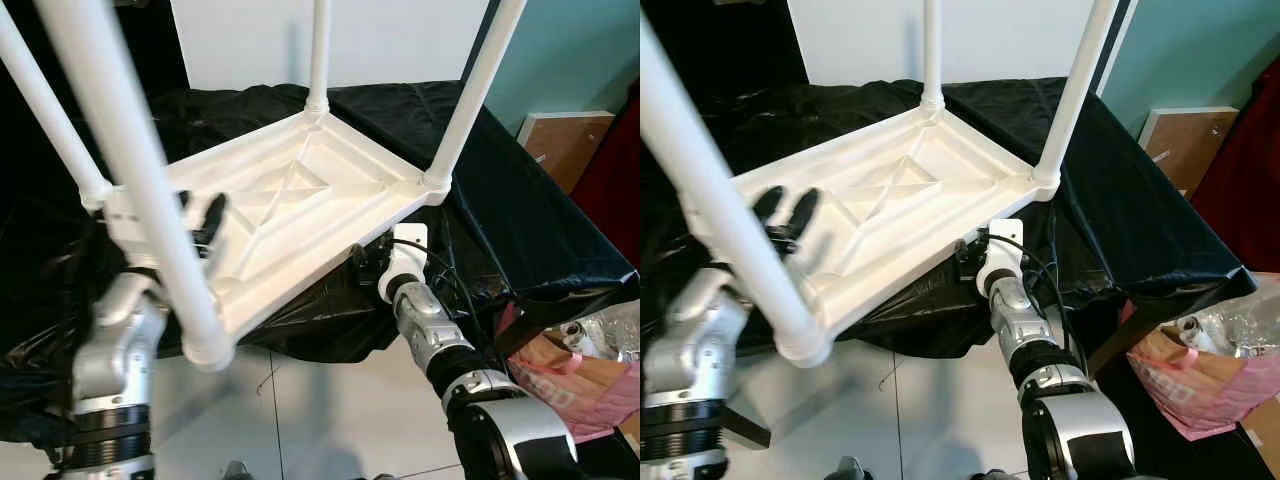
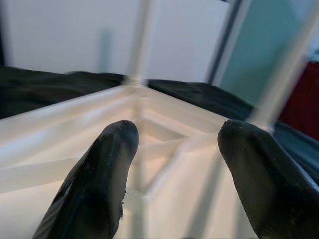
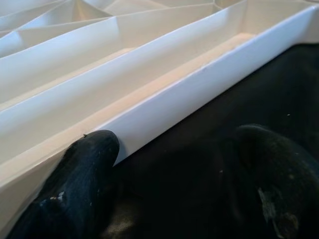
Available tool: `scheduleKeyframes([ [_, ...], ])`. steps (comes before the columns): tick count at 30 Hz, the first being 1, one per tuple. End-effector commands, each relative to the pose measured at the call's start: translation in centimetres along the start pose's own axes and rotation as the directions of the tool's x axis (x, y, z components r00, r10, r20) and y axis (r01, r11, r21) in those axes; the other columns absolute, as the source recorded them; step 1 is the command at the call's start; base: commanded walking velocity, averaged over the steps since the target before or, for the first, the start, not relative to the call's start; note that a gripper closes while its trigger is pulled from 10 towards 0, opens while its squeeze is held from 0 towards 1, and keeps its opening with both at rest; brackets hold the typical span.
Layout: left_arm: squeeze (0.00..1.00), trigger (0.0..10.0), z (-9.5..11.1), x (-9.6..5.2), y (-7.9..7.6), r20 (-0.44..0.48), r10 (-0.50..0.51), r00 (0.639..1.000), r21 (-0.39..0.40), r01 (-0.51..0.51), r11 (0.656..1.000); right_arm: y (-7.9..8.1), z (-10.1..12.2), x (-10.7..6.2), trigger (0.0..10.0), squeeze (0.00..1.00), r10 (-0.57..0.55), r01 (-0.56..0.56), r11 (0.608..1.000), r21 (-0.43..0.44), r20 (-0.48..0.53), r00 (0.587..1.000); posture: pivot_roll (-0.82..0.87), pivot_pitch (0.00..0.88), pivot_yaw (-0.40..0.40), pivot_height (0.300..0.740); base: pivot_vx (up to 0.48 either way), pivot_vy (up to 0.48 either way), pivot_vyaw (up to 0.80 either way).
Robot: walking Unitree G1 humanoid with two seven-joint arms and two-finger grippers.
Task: Building children table
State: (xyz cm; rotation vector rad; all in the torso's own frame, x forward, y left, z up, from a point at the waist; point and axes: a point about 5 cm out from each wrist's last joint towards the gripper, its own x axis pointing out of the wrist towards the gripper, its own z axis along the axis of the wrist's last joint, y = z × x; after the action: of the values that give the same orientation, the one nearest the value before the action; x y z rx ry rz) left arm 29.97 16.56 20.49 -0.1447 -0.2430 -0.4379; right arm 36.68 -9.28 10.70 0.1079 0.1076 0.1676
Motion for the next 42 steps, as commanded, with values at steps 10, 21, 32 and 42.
scheduleKeyframes([
  [10, 0.00, 10.0, -1.4, 2.8, -6.6, 0.033, -0.148, 0.988, -0.141, 0.151, 0.978, 0.4, 1.5, 0.9, 10.0, 0.00, 0.162, -0.162, 0.955, -0.249, -0.019, 0.987, 0.06, 0.076, -0.057, 0.740, 0.000, 0.000, 0.00],
  [21, 0.00, 10.0, -2.7, 4.2, -8.9, 0.001, -0.183, 0.983, -0.125, 0.182, 0.975, -1.1, 1.2, 1.0, 10.0, 0.00, 0.011, -0.018, 0.970, -0.244, -0.030, 0.999, 0.07, 0.079, -0.066, 0.740, 0.000, 0.000, 0.00],
  [32, 0.00, 10.0, -2.3, 4.1, -4.2, -0.096, -0.196, 0.976, 0.141, 0.208, 0.968, -3.8, 0.2, -1.0, 10.0, 0.00, -0.064, 0.081, 0.979, -0.187, 0.097, 0.993, 0.06, 0.080, -0.057, 0.740, 0.000, 0.000, 0.00],
  [42, 0.00, 10.0, -2.7, 2.5, -1.5, -0.274, -0.335, 0.901, 0.277, 0.408, 0.870, -4.4, -0.9, -4.3, 10.0, 0.00, 0.008, 0.029, 0.983, -0.183, 0.198, 0.980, 0.02, 0.075, -0.038, 0.740, 0.000, 0.000, 0.00],
])
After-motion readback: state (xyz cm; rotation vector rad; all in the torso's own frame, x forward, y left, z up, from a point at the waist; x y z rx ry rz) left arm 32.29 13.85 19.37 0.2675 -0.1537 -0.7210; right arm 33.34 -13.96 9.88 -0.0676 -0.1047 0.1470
